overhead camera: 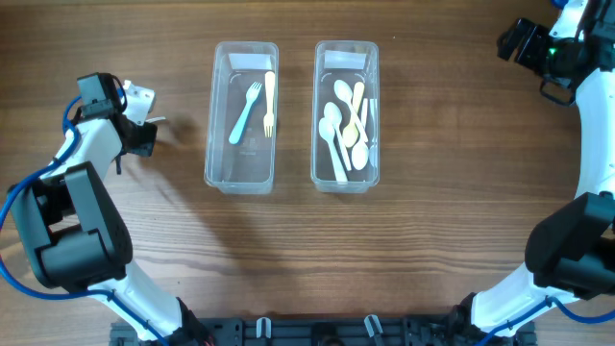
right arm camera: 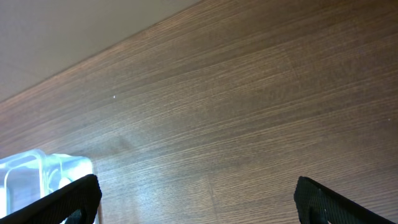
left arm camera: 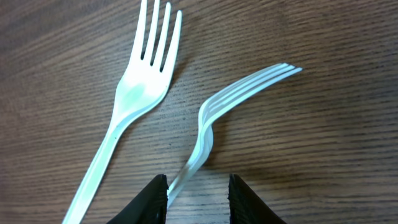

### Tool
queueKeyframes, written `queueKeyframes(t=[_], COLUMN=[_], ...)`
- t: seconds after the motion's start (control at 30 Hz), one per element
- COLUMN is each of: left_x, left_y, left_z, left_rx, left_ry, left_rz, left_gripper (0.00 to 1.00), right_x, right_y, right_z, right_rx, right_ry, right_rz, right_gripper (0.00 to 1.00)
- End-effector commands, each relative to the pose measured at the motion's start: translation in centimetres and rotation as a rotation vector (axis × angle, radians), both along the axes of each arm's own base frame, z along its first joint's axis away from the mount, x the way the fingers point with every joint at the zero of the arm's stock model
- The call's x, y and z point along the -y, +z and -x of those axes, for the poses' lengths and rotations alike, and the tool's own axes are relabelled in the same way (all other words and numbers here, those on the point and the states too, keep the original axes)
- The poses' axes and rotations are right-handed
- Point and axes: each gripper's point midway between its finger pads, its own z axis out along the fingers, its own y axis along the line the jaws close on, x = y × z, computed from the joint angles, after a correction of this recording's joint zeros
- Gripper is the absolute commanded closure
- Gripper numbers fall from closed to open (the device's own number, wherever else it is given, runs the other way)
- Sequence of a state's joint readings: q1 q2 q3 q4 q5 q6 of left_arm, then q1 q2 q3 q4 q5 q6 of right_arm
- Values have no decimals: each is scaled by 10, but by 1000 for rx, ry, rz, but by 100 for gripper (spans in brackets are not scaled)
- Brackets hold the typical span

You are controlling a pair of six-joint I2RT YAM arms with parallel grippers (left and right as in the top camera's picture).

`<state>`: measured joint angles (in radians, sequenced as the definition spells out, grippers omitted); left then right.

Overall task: Pack container
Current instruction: 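Lower the left gripper onto a white fork and grasp it, then move the white fork into the left container and release it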

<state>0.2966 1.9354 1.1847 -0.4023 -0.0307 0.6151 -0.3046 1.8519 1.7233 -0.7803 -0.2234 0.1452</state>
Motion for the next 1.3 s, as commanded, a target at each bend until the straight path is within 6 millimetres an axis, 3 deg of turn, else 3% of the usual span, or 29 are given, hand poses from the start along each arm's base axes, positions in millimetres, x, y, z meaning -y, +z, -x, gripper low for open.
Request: queueKeyframes(t=[0.0, 0.2, 0.33, 0.5, 0.6, 0.8, 0.87, 0.93, 1.03, 1.17, 1.27], left_x=[1, 2, 2, 1, -1, 10, 41, 91, 150, 211, 238], left_y=[-9, -27, -25, -11, 13, 110, 146, 173, 194, 187, 170], left_z=[-2, 2, 2, -4, -14, -52, -63, -67, -73, -70, -63], left_rx=[-10, -49, -46, -7, 50, 280, 380, 459, 528, 480, 412], left_ry=[-53, -54, -54, -54, -57, -90, -139, -261, -280, -211, -235], left_rz=[-4, 8, 7, -6, -25, -76, -5, 110, 293, 473, 483], left_gripper=[67, 69, 83, 86, 92, 96, 96, 96, 96, 96, 96], right_x=[2, 2, 2, 2, 2, 2, 2, 2, 2, 2, 2], right_y=[6, 6, 6, 6, 6, 6, 6, 6, 6, 6, 6], right_z=[0, 0, 0, 0, 0, 0, 0, 0, 0, 0, 0], right_rx=[13, 13, 13, 13, 13, 13, 13, 13, 13, 13, 13], right_ry=[2, 2, 2, 2, 2, 2, 2, 2, 2, 2, 2], right_rz=[19, 19, 20, 19, 19, 19, 19, 20, 19, 19, 19], right_gripper=[0, 0, 0, 0, 0, 0, 0, 0, 0, 0, 0])
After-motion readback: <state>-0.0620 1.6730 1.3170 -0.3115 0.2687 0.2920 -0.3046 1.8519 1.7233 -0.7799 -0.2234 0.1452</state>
